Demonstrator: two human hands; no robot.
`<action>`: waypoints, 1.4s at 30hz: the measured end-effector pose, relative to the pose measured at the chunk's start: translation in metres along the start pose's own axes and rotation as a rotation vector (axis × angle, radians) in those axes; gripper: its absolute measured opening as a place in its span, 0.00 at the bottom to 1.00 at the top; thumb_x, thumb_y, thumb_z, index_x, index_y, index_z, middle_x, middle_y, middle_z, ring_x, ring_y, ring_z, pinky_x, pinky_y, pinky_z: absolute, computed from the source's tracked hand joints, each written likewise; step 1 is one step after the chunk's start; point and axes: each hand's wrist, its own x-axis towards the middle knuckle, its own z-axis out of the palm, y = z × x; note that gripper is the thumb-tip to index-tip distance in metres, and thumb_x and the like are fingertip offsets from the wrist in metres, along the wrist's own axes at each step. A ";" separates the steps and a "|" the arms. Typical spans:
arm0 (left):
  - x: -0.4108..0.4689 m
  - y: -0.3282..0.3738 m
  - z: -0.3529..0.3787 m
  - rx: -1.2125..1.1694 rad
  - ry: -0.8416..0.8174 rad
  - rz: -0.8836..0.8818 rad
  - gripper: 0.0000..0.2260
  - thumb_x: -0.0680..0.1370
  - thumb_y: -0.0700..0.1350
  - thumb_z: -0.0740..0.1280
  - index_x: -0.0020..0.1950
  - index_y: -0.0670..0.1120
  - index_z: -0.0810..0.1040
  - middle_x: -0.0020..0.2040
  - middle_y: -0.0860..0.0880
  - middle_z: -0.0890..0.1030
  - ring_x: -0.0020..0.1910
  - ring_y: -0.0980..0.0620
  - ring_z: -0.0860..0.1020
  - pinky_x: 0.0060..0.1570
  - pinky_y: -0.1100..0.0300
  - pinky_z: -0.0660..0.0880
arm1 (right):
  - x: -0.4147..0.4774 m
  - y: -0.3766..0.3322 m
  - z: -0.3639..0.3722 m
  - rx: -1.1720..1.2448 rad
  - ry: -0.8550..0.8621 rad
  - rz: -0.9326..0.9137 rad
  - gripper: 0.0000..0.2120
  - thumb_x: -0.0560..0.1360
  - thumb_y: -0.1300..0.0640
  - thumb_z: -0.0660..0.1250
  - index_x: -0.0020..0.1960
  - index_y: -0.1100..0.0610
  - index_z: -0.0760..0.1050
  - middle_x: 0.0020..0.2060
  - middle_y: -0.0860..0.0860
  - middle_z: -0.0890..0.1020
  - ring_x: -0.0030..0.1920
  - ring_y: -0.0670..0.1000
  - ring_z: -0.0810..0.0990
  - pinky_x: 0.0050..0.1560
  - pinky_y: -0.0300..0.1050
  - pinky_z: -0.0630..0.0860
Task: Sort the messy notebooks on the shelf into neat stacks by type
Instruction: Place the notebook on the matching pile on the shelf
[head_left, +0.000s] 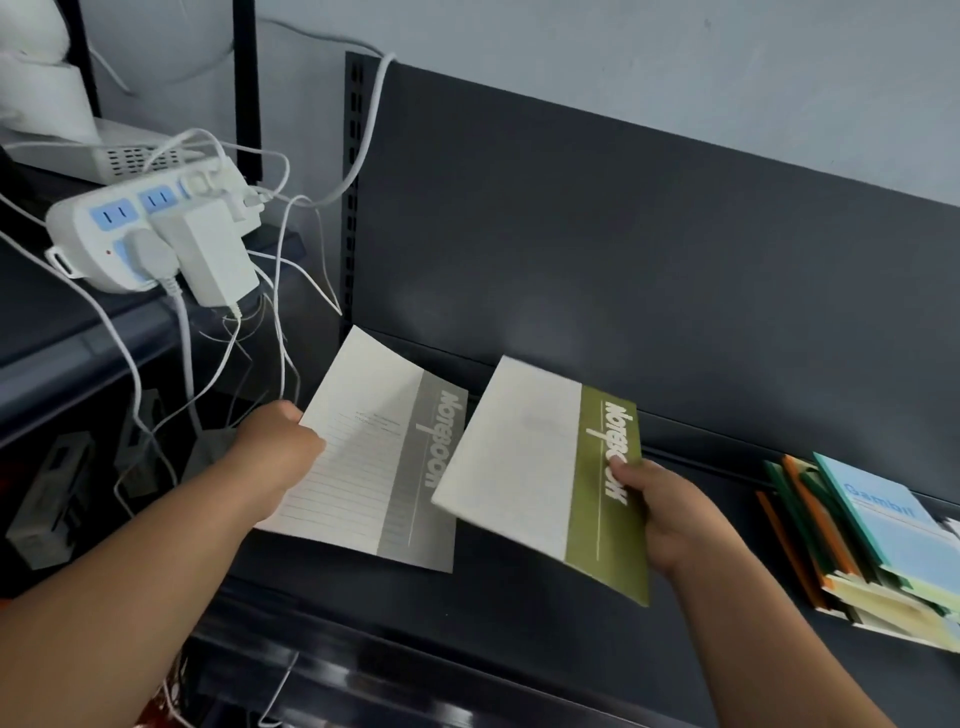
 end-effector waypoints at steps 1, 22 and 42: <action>0.000 -0.001 -0.001 -0.001 0.015 -0.009 0.03 0.77 0.34 0.64 0.47 0.40 0.75 0.43 0.43 0.77 0.39 0.47 0.74 0.33 0.60 0.68 | -0.002 -0.002 -0.003 0.036 -0.026 -0.002 0.05 0.79 0.61 0.64 0.53 0.60 0.75 0.39 0.58 0.86 0.37 0.57 0.84 0.38 0.52 0.80; -0.064 0.004 0.034 -0.206 -0.353 -0.052 0.13 0.77 0.34 0.66 0.60 0.45 0.75 0.48 0.45 0.82 0.45 0.47 0.80 0.37 0.55 0.76 | -0.017 0.043 0.032 -0.379 -0.072 -0.120 0.10 0.78 0.63 0.63 0.58 0.55 0.77 0.44 0.54 0.86 0.42 0.53 0.86 0.37 0.46 0.81; -0.157 0.084 0.078 -0.414 -0.481 0.397 0.12 0.77 0.37 0.67 0.53 0.54 0.77 0.45 0.53 0.85 0.42 0.55 0.84 0.38 0.60 0.76 | -0.080 0.012 -0.080 0.274 -0.094 -0.160 0.04 0.80 0.58 0.62 0.51 0.60 0.72 0.52 0.61 0.83 0.53 0.61 0.81 0.55 0.62 0.78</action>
